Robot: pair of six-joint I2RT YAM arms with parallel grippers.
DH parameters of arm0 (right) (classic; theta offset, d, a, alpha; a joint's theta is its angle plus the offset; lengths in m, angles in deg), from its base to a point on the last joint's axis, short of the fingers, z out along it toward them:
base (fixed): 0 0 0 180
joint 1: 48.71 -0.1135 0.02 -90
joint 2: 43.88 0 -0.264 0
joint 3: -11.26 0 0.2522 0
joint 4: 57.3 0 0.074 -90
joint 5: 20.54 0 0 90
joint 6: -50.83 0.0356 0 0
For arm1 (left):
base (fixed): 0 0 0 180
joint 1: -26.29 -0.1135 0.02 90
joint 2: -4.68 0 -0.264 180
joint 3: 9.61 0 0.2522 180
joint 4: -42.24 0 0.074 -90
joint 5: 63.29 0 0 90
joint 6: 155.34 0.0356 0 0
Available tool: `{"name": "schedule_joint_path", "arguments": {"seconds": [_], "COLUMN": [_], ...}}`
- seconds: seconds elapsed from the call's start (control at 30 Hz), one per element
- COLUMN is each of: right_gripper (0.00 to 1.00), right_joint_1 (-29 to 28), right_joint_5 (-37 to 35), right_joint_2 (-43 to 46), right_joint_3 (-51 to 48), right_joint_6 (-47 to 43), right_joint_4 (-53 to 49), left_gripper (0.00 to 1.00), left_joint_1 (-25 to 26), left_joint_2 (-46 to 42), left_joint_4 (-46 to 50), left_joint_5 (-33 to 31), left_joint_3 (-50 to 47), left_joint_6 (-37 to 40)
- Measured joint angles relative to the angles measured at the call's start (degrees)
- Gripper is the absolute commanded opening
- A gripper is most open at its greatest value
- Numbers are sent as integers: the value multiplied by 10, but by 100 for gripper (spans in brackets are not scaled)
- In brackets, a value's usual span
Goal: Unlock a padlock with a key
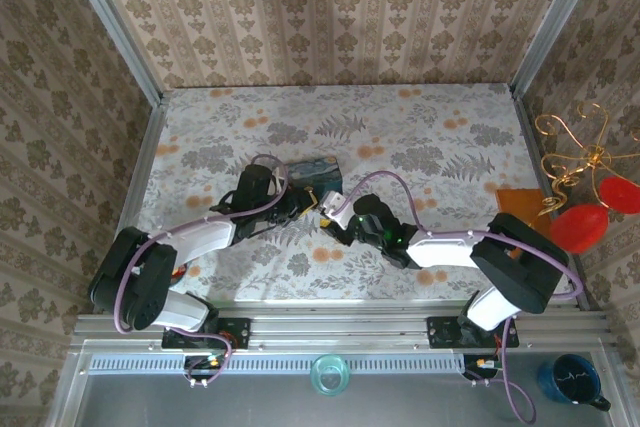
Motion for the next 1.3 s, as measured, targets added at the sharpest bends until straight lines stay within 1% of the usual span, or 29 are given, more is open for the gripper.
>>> {"name": "schedule_joint_path", "arguments": {"seconds": [0.1,0.3,0.57,0.73,1.0,1.2,1.3], "right_gripper": [37,36,39,33,26,10,7], "right_joint_1": [-3,-8,-17,-18,-18,-21,-23], "right_joint_5": [-16,-30,-38,-46,-57,-56,-49], "right_joint_2": [-12,-22,-46,-51,-63,-64,-58], "right_joint_3": [10,24,28,28,37,39,47], "right_joint_6": [-4,-11,-15,-15,-14,3,35], "right_joint_4": [5,20,25,28,29,28,1], "left_gripper": [0,0,0,0,0,0,0], "left_joint_1": [-2,-2,-2,-2,-2,-2,-3], "left_joint_2": [-2,-3,-3,-3,-3,-3,-3], "left_joint_4": [0,0,0,0,-2,-2,1], "left_joint_5": [5,7,9,9,9,10,10], "left_joint_3": [-3,-5,-5,-5,-5,-5,-5], "left_joint_6": [0,0,0,0,0,0,2]}}
